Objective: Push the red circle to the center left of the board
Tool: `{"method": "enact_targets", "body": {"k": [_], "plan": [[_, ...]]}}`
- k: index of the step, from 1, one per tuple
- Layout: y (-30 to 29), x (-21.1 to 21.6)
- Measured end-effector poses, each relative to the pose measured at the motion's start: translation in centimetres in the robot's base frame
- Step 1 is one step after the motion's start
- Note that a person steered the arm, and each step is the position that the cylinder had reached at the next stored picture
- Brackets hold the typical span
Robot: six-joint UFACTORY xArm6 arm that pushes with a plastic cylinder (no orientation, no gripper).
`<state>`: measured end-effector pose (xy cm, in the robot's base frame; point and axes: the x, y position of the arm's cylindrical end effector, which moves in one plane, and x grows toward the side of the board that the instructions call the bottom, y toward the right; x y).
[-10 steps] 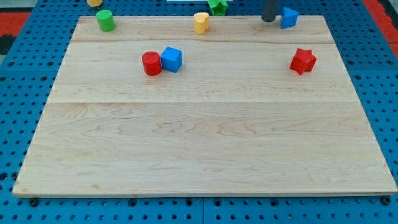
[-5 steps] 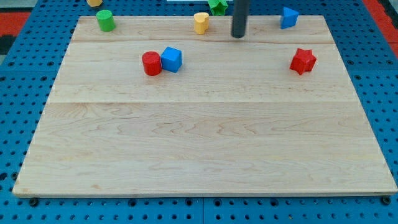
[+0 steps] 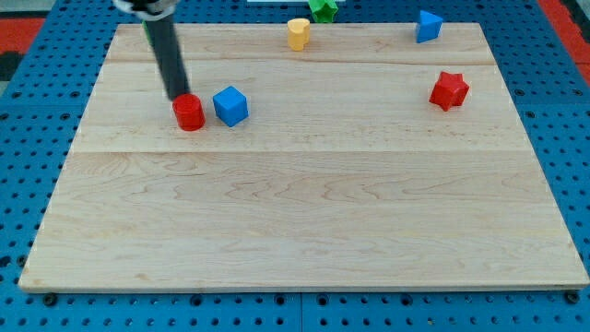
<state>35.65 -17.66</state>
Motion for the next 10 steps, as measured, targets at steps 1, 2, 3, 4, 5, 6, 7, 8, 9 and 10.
{"method": "enact_targets", "body": {"k": [1, 2, 3, 4, 5, 6, 7, 8, 9, 10], "plan": [[-1.1, 1.3], [0.2, 1.1], [0.7, 1.5], [1.1, 3.5], [1.2, 5.3], [-0.6, 5.2], [2.5, 7.8], [10.5, 6.9], [7.9, 3.5], [-0.9, 4.2]]}}
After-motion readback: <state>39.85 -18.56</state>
